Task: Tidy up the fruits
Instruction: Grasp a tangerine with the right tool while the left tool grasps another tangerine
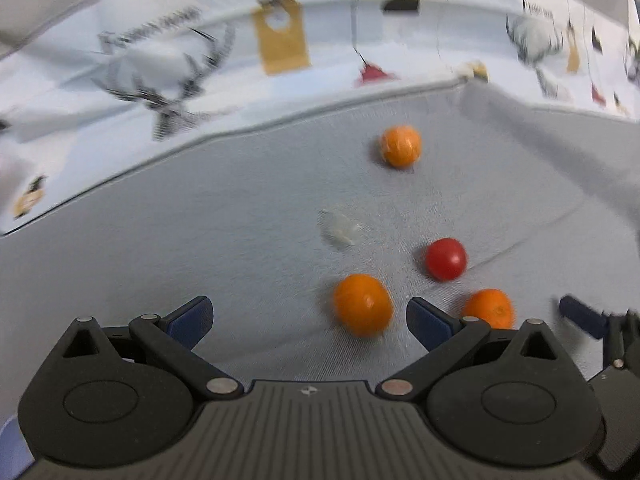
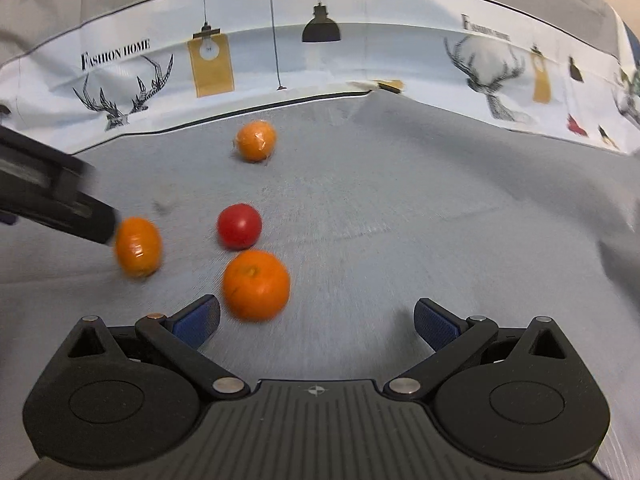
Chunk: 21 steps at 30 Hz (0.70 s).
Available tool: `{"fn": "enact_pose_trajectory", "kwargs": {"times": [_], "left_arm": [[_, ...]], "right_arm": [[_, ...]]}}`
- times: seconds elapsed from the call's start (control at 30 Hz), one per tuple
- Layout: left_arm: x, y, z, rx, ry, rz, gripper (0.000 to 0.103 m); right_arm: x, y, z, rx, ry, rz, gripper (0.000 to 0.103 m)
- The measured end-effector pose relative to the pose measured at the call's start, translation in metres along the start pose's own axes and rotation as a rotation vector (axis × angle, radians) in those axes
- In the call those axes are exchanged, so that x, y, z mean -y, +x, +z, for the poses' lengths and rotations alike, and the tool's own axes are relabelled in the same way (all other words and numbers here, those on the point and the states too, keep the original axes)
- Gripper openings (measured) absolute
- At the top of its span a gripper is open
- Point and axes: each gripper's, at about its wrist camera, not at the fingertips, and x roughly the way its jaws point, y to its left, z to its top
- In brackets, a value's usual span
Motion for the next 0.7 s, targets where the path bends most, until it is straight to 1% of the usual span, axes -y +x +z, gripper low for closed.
{"fn": "enact_pose_trajectory", "kwargs": {"times": [0.03,0.1,0.13,0.17,0.23,0.27,0.3,0.33,0.37,0.4,0.43,0.53,0.6,0.7], "left_arm": [[0.003,0.014,0.000,-0.017,0.023,-0.005,0.103],[0.006,0.035,-0.002,-0.051,0.050,0.019,0.103],[0.002,0.035,-0.004,-0.024,0.020,-0.006,0.103],[-0.002,0.035,-0.005,-0.017,-0.007,-0.020,0.103],[-0.006,0.039,-0.005,-0.028,-0.028,-0.036,0.103],[-0.007,0.039,-0.005,-0.030,-0.027,-0.034,0.103],[-0.006,0.038,-0.005,-0.029,-0.024,-0.023,0.100],[-0.005,0.034,-0.005,-0.019,-0.021,-0.025,0.084],[-0.002,0.027,-0.004,-0.013,-0.011,-0.052,0.050],[0.003,0.020,-0.002,-0.013,0.014,-0.057,0.039],[0.007,0.015,-0.001,-0.017,0.033,-0.033,0.038],[0.002,-0.007,-0.003,-0.003,0.011,-0.042,0.038],[-0.004,-0.028,-0.006,-0.001,0.000,-0.052,0.038],[-0.014,-0.072,-0.019,0.027,0.011,-0.042,0.039]], "right_arm": [[0.002,0.003,-0.001,0.032,0.007,0.015,0.102],[0.002,0.005,0.000,0.043,0.008,0.016,0.102],[0.002,0.005,0.000,0.045,0.004,0.013,0.102],[0.002,0.005,-0.001,0.049,0.006,0.015,0.102],[0.003,0.004,0.000,0.048,0.007,0.016,0.102],[0.002,0.004,0.000,0.049,0.005,0.014,0.102],[0.002,0.004,0.000,0.046,0.002,0.014,0.102],[0.002,0.002,0.001,0.048,0.002,0.028,0.097],[0.000,-0.003,0.002,0.066,-0.006,0.051,0.069],[-0.002,-0.008,0.003,0.078,-0.030,0.062,0.043],[-0.004,-0.009,0.002,0.073,-0.045,0.058,0.036],[0.001,-0.013,0.002,0.077,-0.005,0.052,0.036],[0.008,-0.020,0.002,0.075,0.019,0.018,0.036],[0.021,-0.047,0.006,0.077,0.056,-0.027,0.036]]}}
